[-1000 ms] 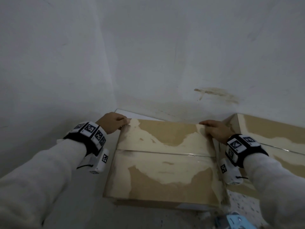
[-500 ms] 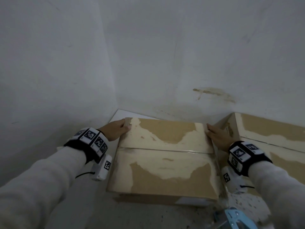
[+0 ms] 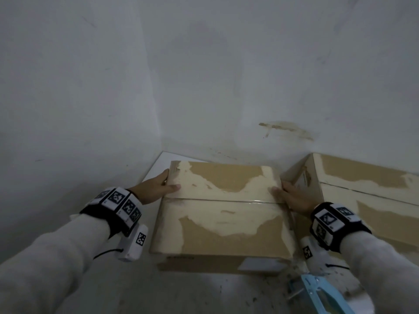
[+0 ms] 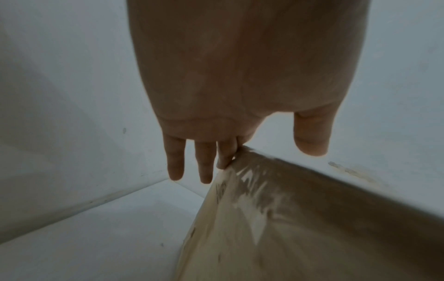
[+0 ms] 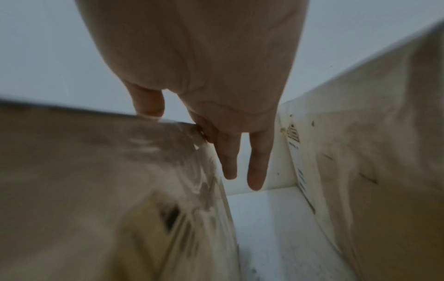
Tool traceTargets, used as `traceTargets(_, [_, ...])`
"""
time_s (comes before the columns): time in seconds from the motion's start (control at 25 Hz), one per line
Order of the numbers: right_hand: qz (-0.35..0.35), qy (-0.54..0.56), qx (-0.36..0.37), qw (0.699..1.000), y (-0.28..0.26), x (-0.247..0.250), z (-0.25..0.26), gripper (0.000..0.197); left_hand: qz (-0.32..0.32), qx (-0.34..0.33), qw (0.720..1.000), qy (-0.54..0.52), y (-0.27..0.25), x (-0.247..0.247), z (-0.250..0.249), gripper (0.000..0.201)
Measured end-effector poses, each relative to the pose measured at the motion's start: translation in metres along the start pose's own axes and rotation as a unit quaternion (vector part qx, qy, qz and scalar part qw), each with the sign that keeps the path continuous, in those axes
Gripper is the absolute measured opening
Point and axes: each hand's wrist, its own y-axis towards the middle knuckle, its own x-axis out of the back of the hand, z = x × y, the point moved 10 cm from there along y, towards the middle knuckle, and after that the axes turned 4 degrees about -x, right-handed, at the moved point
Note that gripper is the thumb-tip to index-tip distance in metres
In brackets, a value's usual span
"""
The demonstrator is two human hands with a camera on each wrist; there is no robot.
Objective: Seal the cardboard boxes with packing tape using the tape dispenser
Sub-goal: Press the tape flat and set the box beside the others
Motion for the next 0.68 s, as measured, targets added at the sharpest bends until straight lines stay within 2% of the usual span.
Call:
traceTargets(0.04, [0.006, 0.023, 0.003, 1.000, -0.007, -0.004, -0.005, 0.080, 0.006, 0.001, 1.000, -0.010, -0.010, -0.006, -0.002, 0.106])
traceTargets(0.16, [0.018, 0.077, -0.015, 0.997, -0.021, -0.013, -0.025, 0.098, 0.010, 0.015, 0.999, -0.032, -0.034, -0.026, -0.004, 0.082])
traceTargets(0.2, [0.011, 0.100, -0.023, 0.995, -0.027, -0.014, -0.028, 0.086, 0.007, 0.022, 0.999, -0.038, -0.039, -0.033, -0.006, 0.082])
traceTargets(0.28, [-0.001, 0.139, -0.022, 0.990, -0.037, -0.019, -0.027, 0.046, -0.017, 0.018, 0.998, -0.055, -0.044, -0.041, -0.008, 0.081])
traceTargets(0.32, [-0.007, 0.151, -0.022, 0.988, -0.040, -0.020, -0.026, 0.043, -0.033, 0.008, 0.997, -0.071, -0.044, -0.041, -0.011, 0.078])
traceTargets(0.48, [-0.031, 0.157, -0.005, 0.987, -0.027, -0.020, -0.025, 0.055, -0.089, -0.004, 0.993, -0.078, -0.032, -0.030, -0.009, 0.074])
traceTargets(0.68, [-0.049, 0.110, 0.005, 0.993, 0.000, -0.008, -0.006, 0.059, -0.120, -0.027, 0.991, -0.053, -0.001, -0.009, -0.017, 0.068])
